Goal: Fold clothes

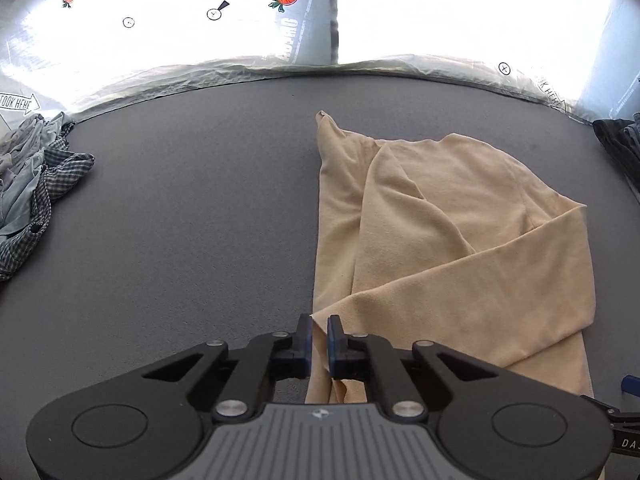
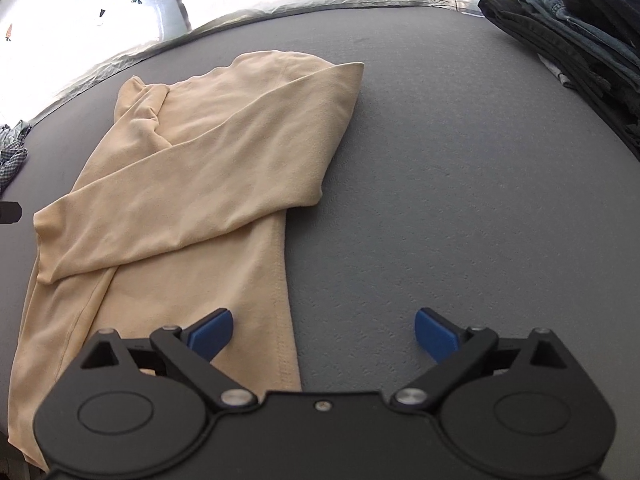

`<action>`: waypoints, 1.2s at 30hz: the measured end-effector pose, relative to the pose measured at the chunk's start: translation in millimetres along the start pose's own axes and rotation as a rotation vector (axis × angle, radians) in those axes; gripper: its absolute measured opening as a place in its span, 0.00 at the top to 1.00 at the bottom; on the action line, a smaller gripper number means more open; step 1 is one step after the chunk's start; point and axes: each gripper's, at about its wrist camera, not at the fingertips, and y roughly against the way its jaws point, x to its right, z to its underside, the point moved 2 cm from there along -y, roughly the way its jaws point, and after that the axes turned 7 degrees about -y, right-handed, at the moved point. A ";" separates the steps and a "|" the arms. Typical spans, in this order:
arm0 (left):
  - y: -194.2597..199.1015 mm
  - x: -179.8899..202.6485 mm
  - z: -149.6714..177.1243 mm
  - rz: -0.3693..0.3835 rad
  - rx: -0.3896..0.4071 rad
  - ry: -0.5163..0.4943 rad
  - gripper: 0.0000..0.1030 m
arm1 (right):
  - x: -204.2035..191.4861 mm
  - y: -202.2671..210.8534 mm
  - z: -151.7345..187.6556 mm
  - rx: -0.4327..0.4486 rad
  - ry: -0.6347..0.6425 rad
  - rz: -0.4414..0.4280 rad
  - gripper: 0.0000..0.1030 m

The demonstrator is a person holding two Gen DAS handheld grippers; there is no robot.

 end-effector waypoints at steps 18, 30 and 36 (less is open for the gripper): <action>-26.5 16.7 9.8 0.007 0.061 -0.019 0.93 | -7.4 -4.4 -0.6 -0.016 0.023 0.042 0.00; 31.3 -2.4 -30.4 0.047 0.213 0.065 0.94 | -12.8 -5.0 1.2 0.001 0.011 0.077 0.00; 54.5 -44.8 -68.6 0.096 0.318 0.149 0.94 | -21.4 0.5 -1.2 0.015 -0.054 0.112 0.00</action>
